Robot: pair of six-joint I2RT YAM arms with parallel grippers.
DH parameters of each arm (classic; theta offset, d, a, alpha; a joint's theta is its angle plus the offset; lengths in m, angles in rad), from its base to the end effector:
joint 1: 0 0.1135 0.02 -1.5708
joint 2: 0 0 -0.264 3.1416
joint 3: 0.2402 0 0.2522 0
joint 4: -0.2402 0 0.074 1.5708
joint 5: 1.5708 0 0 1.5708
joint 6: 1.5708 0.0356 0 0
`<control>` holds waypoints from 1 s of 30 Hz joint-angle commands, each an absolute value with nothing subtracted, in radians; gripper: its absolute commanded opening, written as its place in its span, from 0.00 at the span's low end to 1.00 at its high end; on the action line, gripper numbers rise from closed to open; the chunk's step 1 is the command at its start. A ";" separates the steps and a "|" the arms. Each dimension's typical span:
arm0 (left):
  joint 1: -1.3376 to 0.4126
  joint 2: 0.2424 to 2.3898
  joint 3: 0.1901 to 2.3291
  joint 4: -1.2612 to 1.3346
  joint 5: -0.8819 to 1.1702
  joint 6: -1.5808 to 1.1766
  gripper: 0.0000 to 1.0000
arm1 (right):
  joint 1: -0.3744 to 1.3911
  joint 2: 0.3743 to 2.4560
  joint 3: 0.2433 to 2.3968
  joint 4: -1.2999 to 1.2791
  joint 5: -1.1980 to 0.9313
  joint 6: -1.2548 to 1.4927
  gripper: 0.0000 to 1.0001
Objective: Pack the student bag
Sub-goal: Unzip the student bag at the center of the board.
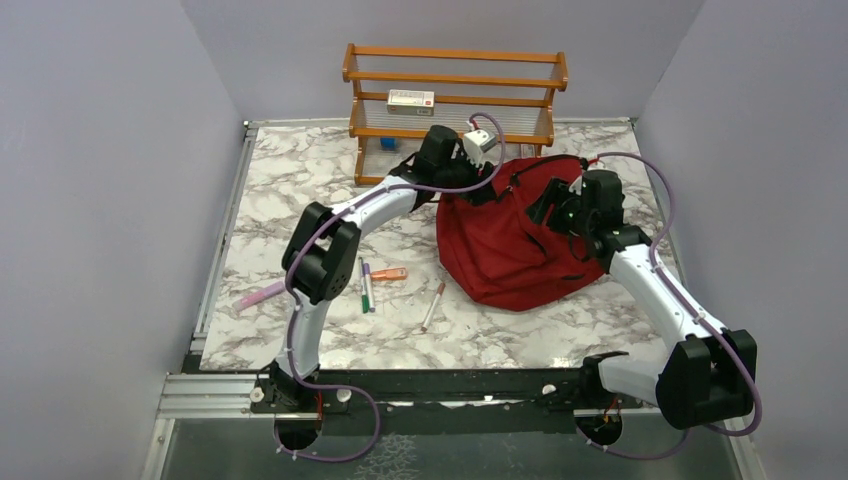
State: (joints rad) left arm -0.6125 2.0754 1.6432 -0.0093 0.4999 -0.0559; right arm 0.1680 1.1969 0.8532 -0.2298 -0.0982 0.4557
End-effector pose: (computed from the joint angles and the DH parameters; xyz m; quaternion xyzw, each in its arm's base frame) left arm 0.3914 -0.2959 0.2515 0.3521 0.7507 -0.3675 0.4213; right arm 0.2620 0.0480 0.2738 0.1025 0.8715 0.1876 0.4414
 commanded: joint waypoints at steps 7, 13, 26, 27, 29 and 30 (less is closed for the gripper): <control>-0.625 2.211 1.812 -0.087 0.603 0.034 0.55 | 0.164 1.174 0.831 -0.245 -0.114 0.466 0.65; -0.636 2.269 1.869 -0.095 0.607 0.033 0.53 | 0.164 1.164 0.830 -0.254 -0.110 0.463 0.65; -0.655 2.377 1.964 -0.104 0.614 0.030 0.50 | 0.164 1.147 0.828 -0.263 -0.101 0.462 0.66; -0.655 2.380 1.962 -0.106 0.613 0.032 0.50 | 0.164 1.146 0.828 -0.264 -0.101 0.460 0.66; -0.655 2.384 1.962 -0.108 0.612 0.034 0.46 | 0.164 1.146 0.830 -0.262 -0.101 0.460 0.66; -0.655 2.386 1.962 -0.108 0.613 0.035 0.43 | 0.164 1.147 0.829 -0.261 -0.101 0.460 0.66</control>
